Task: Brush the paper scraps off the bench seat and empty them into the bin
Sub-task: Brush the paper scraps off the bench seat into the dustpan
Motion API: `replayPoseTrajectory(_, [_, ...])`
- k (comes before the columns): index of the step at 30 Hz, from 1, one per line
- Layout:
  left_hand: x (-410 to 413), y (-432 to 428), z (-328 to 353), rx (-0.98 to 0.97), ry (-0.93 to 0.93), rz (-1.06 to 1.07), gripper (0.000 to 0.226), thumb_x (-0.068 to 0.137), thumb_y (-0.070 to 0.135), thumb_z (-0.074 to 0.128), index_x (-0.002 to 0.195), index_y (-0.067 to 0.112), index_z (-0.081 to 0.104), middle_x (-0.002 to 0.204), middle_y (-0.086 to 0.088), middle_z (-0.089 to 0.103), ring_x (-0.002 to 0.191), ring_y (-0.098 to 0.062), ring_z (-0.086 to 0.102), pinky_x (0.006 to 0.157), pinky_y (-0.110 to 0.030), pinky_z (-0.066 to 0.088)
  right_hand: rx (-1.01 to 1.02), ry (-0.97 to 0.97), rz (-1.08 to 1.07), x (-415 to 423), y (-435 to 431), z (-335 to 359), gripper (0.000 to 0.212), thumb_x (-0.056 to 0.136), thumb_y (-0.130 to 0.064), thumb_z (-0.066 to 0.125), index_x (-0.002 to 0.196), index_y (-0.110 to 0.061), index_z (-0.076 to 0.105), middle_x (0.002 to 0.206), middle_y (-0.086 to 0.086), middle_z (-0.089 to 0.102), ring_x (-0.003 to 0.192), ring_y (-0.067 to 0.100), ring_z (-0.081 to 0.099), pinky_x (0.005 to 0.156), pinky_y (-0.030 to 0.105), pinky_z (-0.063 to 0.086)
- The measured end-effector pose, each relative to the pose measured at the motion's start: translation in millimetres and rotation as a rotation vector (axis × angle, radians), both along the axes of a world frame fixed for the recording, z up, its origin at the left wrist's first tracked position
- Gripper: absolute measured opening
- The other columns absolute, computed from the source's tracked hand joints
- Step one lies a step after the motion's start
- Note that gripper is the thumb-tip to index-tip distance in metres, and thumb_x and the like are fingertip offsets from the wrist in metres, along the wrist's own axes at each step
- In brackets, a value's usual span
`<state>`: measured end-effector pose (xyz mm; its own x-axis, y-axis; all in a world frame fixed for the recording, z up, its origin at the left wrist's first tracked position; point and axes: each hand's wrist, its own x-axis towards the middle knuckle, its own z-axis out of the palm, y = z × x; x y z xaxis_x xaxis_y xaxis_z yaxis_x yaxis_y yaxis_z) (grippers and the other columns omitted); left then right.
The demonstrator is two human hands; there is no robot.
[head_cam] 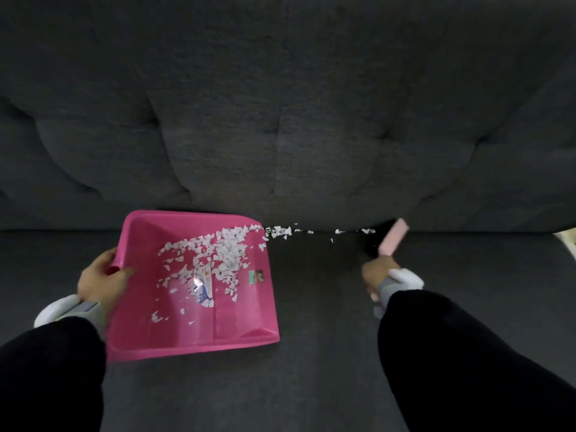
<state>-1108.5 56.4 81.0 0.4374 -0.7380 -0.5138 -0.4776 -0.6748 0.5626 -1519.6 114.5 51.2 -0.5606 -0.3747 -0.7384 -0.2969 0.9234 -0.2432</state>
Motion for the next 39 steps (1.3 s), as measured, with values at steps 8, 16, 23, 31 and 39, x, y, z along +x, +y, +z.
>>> replayPoseTrajectory(8, [-2,4,4,0.002,0.014,-0.002,0.047,0.083,0.008,0.059,0.127,0.020,0.054,0.105,-0.014,0.065,0.086,-0.031,0.061,0.086,-0.041,0.049,-0.037,0.059,0.395,99,17,-13,0.048,0.095,-0.013,0.040,0.142,-0.005,0.032,0.129,0.020,0.056,0.119,0.035,0.054,0.094,0.033,0.042])
replayPoseTrajectory(16, [6,3,1,0.009,0.058,0.024,0.047,0.081,0.008,0.061,0.125,0.023,0.056,0.102,-0.008,0.064,0.094,-0.033,0.063,0.090,-0.043,0.050,-0.256,0.010,0.574,117,39,9,0.043,0.098,-0.017,0.037,0.141,-0.013,0.036,0.112,0.025,0.063,0.102,0.040,0.060,0.081,0.036,0.047])
replayPoseTrajectory(23, [9,4,-2,-0.028,0.099,0.023,0.048,0.081,0.004,0.058,0.126,0.020,0.056,0.097,-0.008,0.062,0.083,-0.026,0.059,0.084,-0.036,0.048,-0.016,0.277,0.561,88,37,-3,0.056,0.099,-0.018,0.035,0.149,-0.010,0.013,0.119,0.023,0.059,0.109,0.040,0.057,0.085,0.038,0.046])
replayPoseTrajectory(31, [8,7,1,-0.058,0.099,-0.019,0.046,0.083,0.004,0.055,0.127,0.019,0.055,0.091,-0.003,0.059,0.072,-0.020,0.055,0.076,-0.029,0.042,-0.240,0.050,0.680,150,62,-12,0.054,0.100,-0.018,0.036,0.150,-0.014,0.017,0.105,0.024,0.065,0.097,0.037,0.062,0.076,0.036,0.045])
replayPoseTrajectory(39, [15,7,-7,-0.051,0.151,-0.019,0.046,0.082,0.005,0.057,0.125,0.023,0.055,0.080,0.006,0.060,0.068,-0.016,0.058,0.074,-0.031,0.047,-0.237,0.227,0.455,124,57,-14,0.051,0.100,-0.020,0.036,0.149,-0.015,0.022,0.105,0.030,0.063,0.097,0.044,0.060,0.076,0.040,0.046])
